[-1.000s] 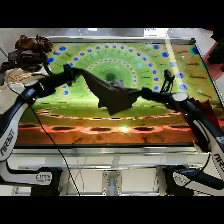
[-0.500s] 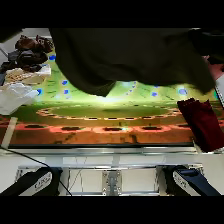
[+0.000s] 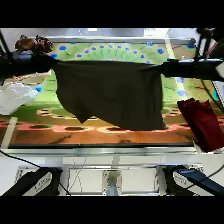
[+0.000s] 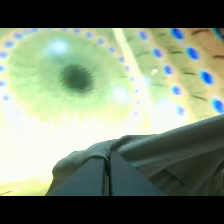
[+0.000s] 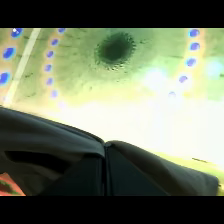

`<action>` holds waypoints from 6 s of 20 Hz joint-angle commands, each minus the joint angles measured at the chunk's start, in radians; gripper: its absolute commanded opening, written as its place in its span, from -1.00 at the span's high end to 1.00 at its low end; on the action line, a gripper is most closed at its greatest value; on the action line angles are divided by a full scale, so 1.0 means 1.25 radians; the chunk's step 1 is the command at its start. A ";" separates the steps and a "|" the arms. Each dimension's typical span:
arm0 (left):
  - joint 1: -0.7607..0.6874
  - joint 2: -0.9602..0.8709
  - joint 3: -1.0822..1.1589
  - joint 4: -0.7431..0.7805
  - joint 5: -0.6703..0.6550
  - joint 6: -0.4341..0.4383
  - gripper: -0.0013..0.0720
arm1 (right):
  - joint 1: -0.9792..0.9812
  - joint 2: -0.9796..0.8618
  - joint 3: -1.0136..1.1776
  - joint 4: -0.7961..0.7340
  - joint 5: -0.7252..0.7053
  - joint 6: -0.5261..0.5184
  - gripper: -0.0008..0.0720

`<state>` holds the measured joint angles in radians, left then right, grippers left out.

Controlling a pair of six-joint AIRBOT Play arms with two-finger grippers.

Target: Fold the shirts.

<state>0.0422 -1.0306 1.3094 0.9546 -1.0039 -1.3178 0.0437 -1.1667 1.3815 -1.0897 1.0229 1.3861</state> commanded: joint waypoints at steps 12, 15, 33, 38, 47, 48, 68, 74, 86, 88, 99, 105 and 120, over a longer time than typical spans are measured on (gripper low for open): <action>0.000 -0.378 -0.042 -0.053 0.548 0.020 0.94 | 0.046 -0.351 -0.056 0.123 -0.774 -0.026 0.89; 0.000 -0.398 0.025 -0.053 0.578 0.025 -0.21 | 0.044 -0.352 -0.056 0.122 -0.842 -0.025 0.27; 0.001 -0.345 0.110 -0.090 0.187 0.092 -0.69 | -0.099 -0.291 -0.056 -0.094 -0.198 0.094 -0.32; -0.009 -0.349 0.110 -0.095 0.150 0.134 -0.69 | -0.137 -0.201 -0.062 -0.402 0.085 0.156 -0.33; -0.194 -0.403 0.110 -0.079 0.249 0.342 -0.69 | -0.150 -0.127 -0.378 -0.190 0.136 0.037 -0.33; -0.204 -0.410 0.110 -0.079 0.251 0.342 -0.69 | -0.150 -0.127 -0.411 -0.153 0.106 0.021 -0.33; -0.221 -0.628 0.159 -0.300 0.261 0.204 -0.37 | -0.150 0.252 -0.510 0.114 0.060 -0.070 0.89; -0.239 -0.726 0.252 -0.447 0.266 0.258 -0.38 | -0.150 0.586 -0.510 -0.078 0.221 0.181 0.89; -0.264 -0.802 0.423 0.057 -0.067 0.097 -0.42 | -0.150 0.691 -0.510 -0.217 0.253 0.271 0.89; -0.270 -0.818 0.423 0.062 -0.106 0.109 -0.42 | -0.150 0.691 -0.510 -0.213 0.242 0.271 0.89; -0.275 -0.823 0.424 0.139 -0.049 0.103 -0.42 | -0.150 0.691 -0.510 -0.176 0.203 0.271 0.89; -0.274 -0.823 0.424 0.082 -0.072 0.103 0.80 | -0.150 0.691 -0.510 -0.172 0.179 0.271 0.89; -0.258 -0.539 0.610 0.179 -0.111 0.059 0.94 | -0.150 0.681 -0.423 -0.300 0.084 0.248 0.89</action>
<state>-0.2890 -1.8423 2.0434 1.0752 -1.1427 -1.2316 -0.1448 -0.3077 0.7849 -1.3899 1.1431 1.7157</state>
